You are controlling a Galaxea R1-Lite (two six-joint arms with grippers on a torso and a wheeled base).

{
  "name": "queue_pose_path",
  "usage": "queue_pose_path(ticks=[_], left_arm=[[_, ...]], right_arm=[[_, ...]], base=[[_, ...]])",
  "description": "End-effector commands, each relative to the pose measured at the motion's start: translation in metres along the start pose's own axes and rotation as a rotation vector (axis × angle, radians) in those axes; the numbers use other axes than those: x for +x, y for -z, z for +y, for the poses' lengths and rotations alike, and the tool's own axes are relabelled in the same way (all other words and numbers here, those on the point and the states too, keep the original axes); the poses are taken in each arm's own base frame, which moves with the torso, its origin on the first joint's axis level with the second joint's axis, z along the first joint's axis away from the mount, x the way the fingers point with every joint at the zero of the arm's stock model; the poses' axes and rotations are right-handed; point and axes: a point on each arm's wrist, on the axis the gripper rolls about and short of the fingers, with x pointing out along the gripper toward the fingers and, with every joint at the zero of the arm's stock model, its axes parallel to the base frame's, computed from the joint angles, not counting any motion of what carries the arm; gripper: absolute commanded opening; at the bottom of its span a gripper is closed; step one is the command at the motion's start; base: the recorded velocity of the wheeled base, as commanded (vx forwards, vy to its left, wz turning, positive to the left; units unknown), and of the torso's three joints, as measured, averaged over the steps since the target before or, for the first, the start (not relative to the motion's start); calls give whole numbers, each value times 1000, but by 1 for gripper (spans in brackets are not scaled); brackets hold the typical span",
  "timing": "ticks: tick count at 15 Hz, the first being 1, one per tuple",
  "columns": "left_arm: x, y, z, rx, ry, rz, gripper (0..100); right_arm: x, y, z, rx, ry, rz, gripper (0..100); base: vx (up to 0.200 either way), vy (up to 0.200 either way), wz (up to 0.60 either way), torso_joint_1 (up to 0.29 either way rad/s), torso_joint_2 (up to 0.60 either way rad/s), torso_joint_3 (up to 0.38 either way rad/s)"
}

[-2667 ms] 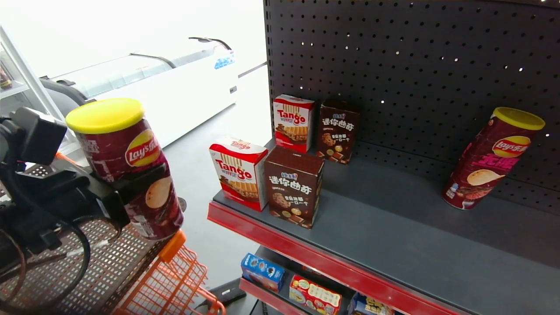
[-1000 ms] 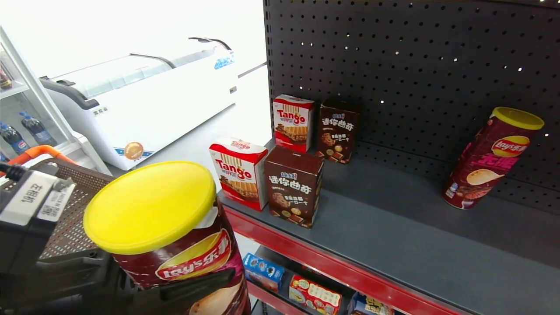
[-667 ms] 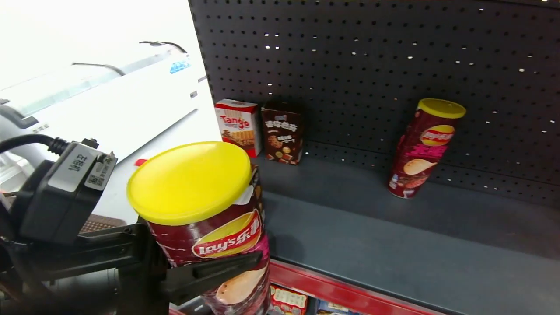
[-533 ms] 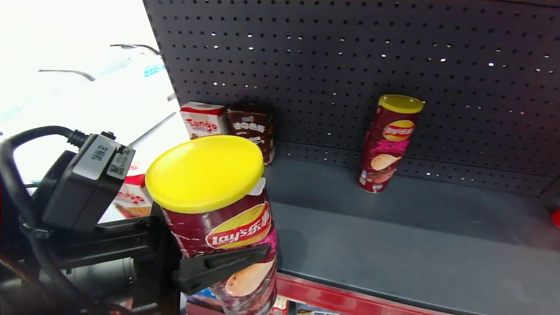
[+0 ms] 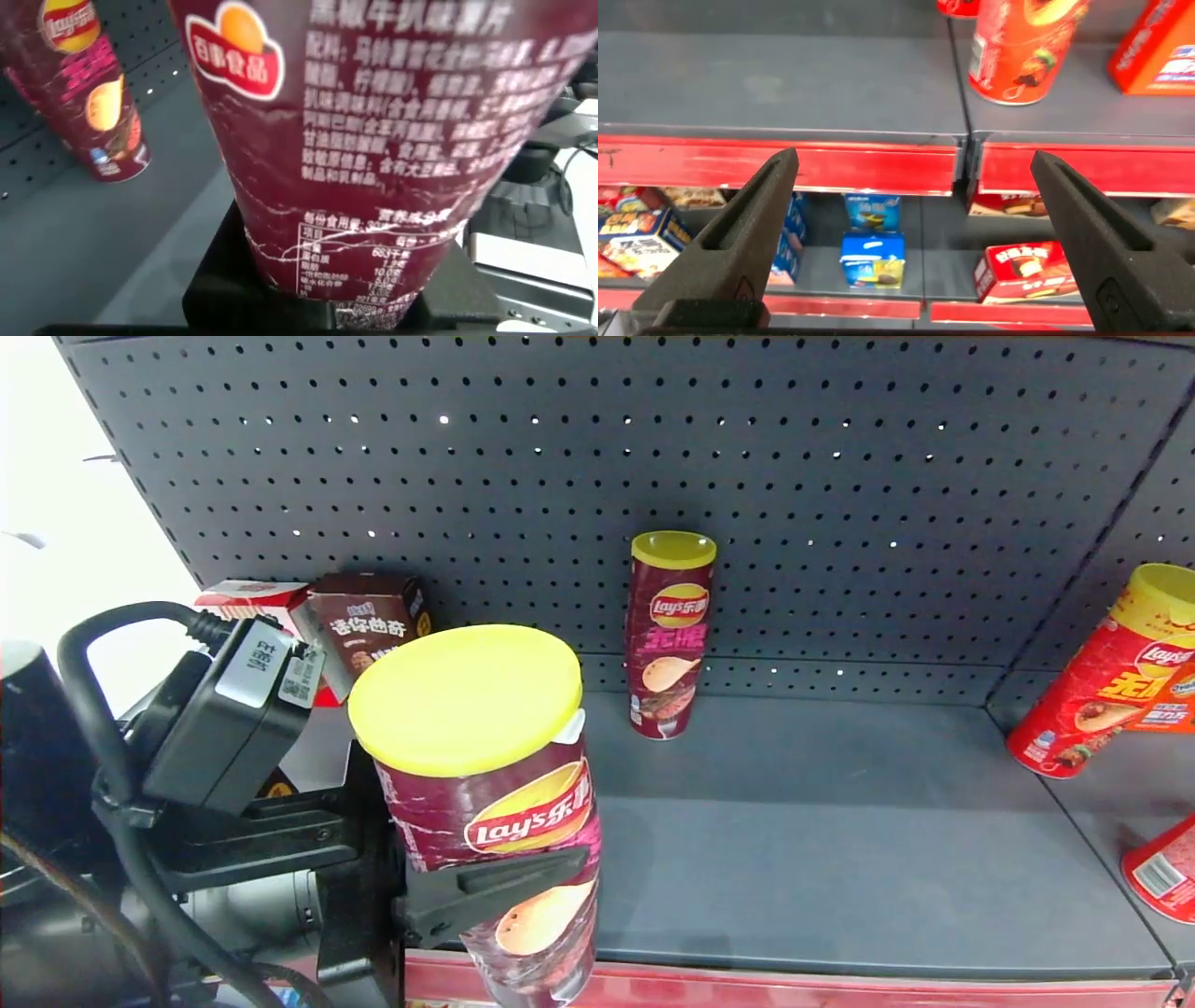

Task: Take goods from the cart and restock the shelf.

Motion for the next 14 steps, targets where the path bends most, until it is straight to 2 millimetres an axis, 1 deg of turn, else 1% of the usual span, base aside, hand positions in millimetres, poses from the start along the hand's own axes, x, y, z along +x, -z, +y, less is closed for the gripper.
queue_pose_path(ticks=[1, 6, 9, 10, 11, 12, 13, 14], left_arm=[[0, 0, 1, -2, -3, 1, 0], [-3, 1, 5, -4, -26, 4, 0], [-8, 1, 16, -2, -76, 4, 0], [-8, 1, 16, -2, -81, 6, 0], [-9, 1, 17, -5, -89, 5, 0], [-10, 3, 16, -7, -88, 9, 0], [-11, 3, 16, -2, -92, 0, 0], [-12, 3, 15, -10, -94, -2, 0]], right_arm=[[0, 0, 0, 0, 1, -2, 100], [0, 0, 0, 0, 1, -2, 100], [0, -1, 0, -8, 1, -3, 100], [-2, -9, 0, -14, 2, -21, 100], [6, -62, 0, 27, -45, 13, 100], [9, -67, 1, 34, -77, 27, 100], [7, -76, 2, -19, -167, 11, 100], [8, -82, 3, -56, -207, 13, 100]], base=[[0, 0, 0, 0, 0, 0], [0, 0, 0, 0, 0, 0], [0, 0, 0, 0, 0, 0], [0, 0, 0, 0, 0, 0], [0, 0, 0, 0, 0, 0], [0, 0, 0, 0, 0, 0], [0, 0, 0, 0, 0, 0], [0, 0, 0, 0, 0, 0]])
